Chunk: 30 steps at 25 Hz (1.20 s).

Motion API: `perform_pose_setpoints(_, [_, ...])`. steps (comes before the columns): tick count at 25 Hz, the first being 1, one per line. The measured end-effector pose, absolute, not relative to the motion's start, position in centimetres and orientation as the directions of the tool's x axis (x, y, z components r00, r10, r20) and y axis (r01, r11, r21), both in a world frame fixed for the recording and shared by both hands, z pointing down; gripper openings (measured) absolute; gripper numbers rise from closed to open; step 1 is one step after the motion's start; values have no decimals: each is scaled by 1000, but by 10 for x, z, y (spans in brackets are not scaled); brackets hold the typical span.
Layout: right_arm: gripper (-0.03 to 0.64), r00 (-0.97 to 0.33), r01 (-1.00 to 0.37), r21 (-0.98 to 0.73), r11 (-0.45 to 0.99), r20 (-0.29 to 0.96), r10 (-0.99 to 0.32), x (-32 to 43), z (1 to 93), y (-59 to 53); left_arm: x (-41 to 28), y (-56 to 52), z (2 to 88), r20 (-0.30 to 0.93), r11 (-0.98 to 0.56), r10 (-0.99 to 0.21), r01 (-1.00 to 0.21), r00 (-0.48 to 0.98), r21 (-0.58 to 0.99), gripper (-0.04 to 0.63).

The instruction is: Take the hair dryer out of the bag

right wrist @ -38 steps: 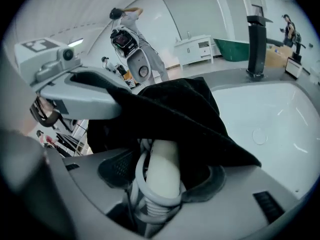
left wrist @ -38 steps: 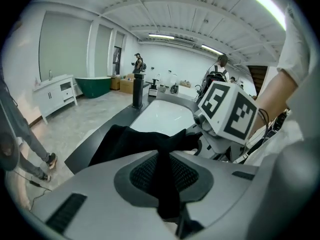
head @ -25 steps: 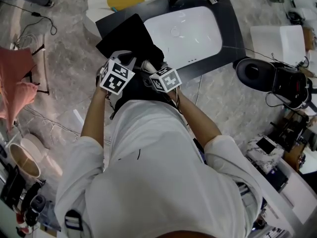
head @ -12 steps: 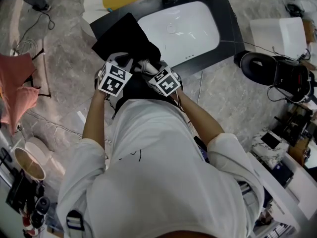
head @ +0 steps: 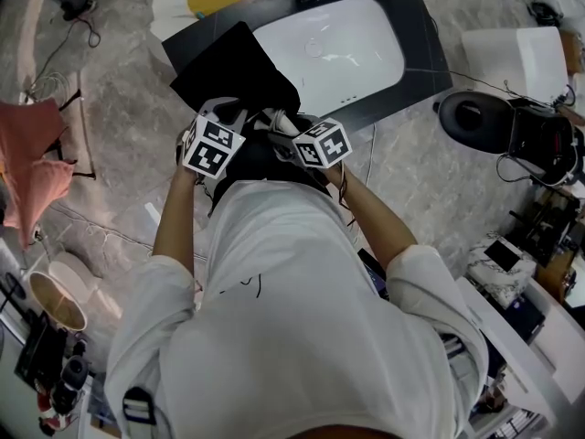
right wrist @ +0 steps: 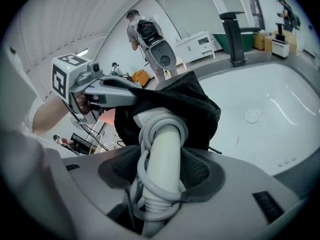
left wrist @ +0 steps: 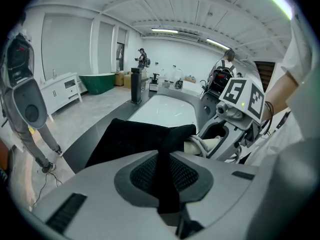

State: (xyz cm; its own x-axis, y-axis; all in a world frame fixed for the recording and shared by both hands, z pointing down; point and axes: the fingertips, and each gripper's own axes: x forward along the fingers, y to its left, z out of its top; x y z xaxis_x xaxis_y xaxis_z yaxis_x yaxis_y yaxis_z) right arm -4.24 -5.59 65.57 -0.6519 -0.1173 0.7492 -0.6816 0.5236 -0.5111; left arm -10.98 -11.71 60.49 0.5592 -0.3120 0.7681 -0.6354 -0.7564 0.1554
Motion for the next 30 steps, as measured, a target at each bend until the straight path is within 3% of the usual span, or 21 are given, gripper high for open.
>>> perform_pose_setpoints(3, [239, -672, -673, -542, 502, 732, -110, -42, 654, -53, -110, -118, 603, 768, -759, -317, -634, 557, 147, 63])
perform_pose_setpoints(10, [239, -623, -620, -395, 678, 773, -119, -42, 642, -46, -127, -121, 608, 785, -734, -337, -667, 519, 126, 63])
perform_pose_setpoints(15, [239, -638, -596, -400, 696, 763, -108, -40, 642, -40, -126, -117, 607, 786, -727, -343, -675, 514, 124, 61])
perform_pose_setpoints(26, [239, -797, -590, -740, 325, 597, -87, -25, 646, -37, -119, -113, 592, 769, -727, -376, -679, 517, 101, 58])
perform_pose_setpoints(30, [239, -821, -558, -776, 292, 568, -60, -28, 639, -35, -124, -112, 590, 768, -706, -399, -703, 500, 91, 57])
